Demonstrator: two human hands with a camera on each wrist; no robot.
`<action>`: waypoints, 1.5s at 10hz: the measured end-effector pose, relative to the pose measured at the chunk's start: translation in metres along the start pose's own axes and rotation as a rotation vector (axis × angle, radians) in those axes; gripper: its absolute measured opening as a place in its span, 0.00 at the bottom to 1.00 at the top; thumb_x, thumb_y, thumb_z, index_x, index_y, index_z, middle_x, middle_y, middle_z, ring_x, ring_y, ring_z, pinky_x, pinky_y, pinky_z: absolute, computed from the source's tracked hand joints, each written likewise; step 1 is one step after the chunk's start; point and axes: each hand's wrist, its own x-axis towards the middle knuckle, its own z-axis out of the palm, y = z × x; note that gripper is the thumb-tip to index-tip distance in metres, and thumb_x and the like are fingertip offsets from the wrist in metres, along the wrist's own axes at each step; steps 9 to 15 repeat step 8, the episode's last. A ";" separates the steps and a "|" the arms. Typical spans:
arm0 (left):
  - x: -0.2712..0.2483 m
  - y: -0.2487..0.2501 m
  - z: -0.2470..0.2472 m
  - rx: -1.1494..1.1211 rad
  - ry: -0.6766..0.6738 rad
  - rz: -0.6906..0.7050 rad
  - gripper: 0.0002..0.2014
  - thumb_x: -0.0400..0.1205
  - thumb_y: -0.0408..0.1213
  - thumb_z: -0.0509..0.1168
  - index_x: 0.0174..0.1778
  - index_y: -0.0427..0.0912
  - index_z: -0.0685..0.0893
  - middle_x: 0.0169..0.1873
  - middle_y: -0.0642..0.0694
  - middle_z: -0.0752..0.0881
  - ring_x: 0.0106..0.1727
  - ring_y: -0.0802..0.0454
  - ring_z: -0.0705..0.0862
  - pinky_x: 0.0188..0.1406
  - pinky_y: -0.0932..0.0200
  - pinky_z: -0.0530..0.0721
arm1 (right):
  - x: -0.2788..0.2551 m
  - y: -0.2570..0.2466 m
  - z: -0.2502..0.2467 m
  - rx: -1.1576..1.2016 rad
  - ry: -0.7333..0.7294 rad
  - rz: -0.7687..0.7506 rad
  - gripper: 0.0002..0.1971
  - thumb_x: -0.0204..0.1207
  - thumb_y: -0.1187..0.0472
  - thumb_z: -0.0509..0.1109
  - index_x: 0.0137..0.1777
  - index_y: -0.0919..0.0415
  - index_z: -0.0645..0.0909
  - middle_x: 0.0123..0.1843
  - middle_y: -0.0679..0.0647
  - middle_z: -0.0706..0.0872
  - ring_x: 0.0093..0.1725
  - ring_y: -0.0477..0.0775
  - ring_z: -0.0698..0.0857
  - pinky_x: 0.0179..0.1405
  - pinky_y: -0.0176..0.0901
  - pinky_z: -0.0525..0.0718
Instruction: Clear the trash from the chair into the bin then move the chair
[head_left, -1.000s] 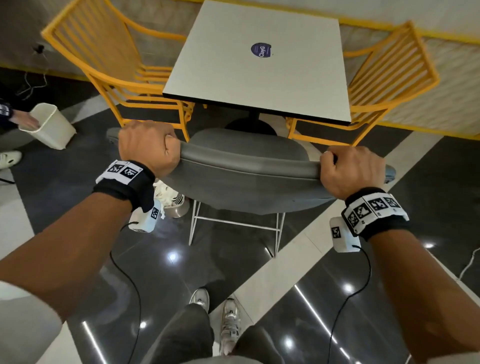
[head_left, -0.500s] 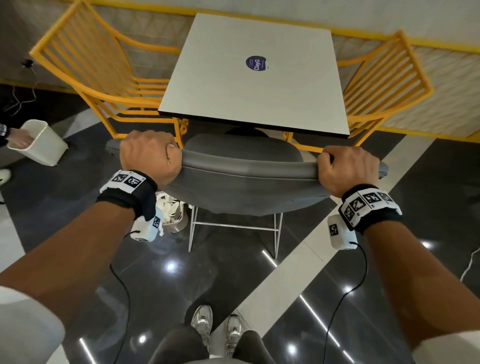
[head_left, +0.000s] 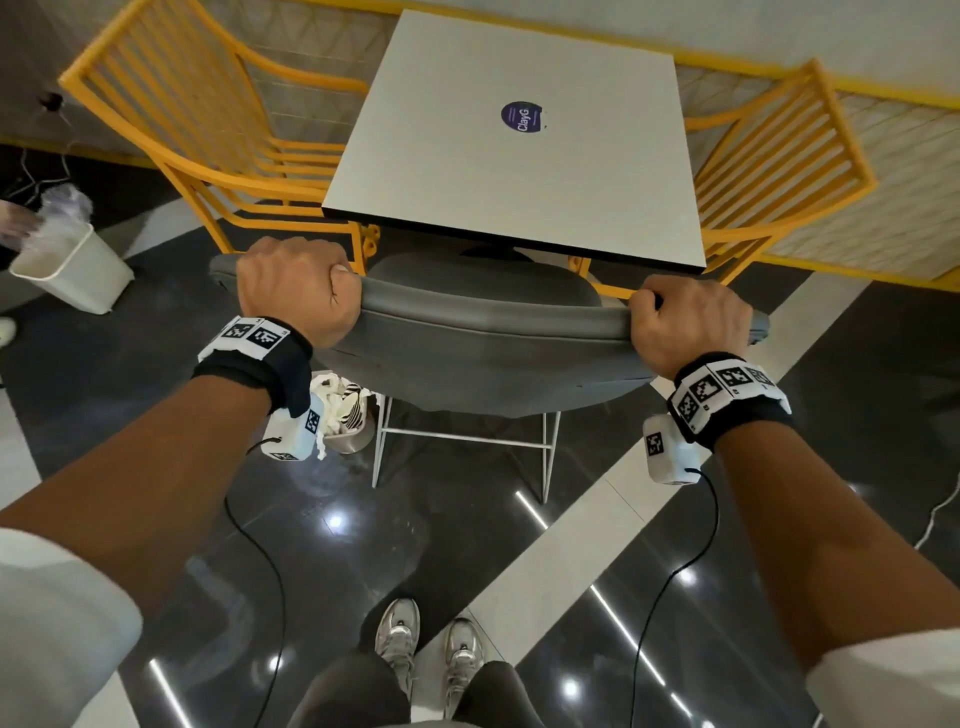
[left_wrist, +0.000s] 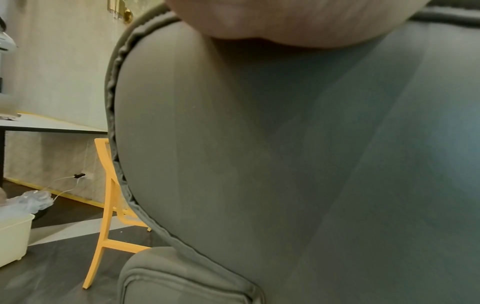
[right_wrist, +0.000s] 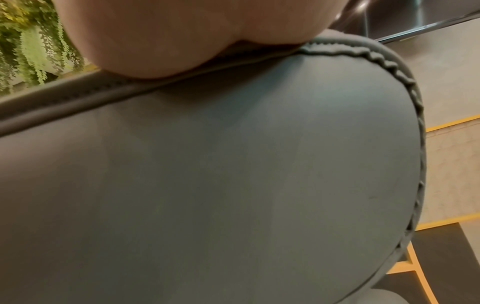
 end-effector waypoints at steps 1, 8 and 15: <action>-0.002 0.001 -0.002 0.001 0.028 0.014 0.19 0.77 0.45 0.51 0.31 0.41 0.83 0.25 0.42 0.81 0.28 0.39 0.76 0.32 0.50 0.71 | 0.000 -0.001 0.001 0.000 -0.005 0.010 0.18 0.76 0.50 0.54 0.33 0.57 0.79 0.26 0.53 0.78 0.29 0.63 0.78 0.33 0.45 0.74; -0.116 0.010 -0.003 -0.218 -0.059 0.038 0.35 0.80 0.42 0.60 0.85 0.39 0.61 0.86 0.39 0.59 0.87 0.39 0.57 0.85 0.38 0.55 | -0.172 -0.034 0.018 0.327 -0.205 -0.063 0.18 0.82 0.56 0.63 0.70 0.57 0.76 0.73 0.56 0.76 0.70 0.57 0.79 0.74 0.56 0.79; -0.116 0.010 -0.003 -0.218 -0.059 0.038 0.35 0.80 0.42 0.60 0.85 0.39 0.61 0.86 0.39 0.59 0.87 0.39 0.57 0.85 0.38 0.55 | -0.172 -0.034 0.018 0.327 -0.205 -0.063 0.18 0.82 0.56 0.63 0.70 0.57 0.76 0.73 0.56 0.76 0.70 0.57 0.79 0.74 0.56 0.79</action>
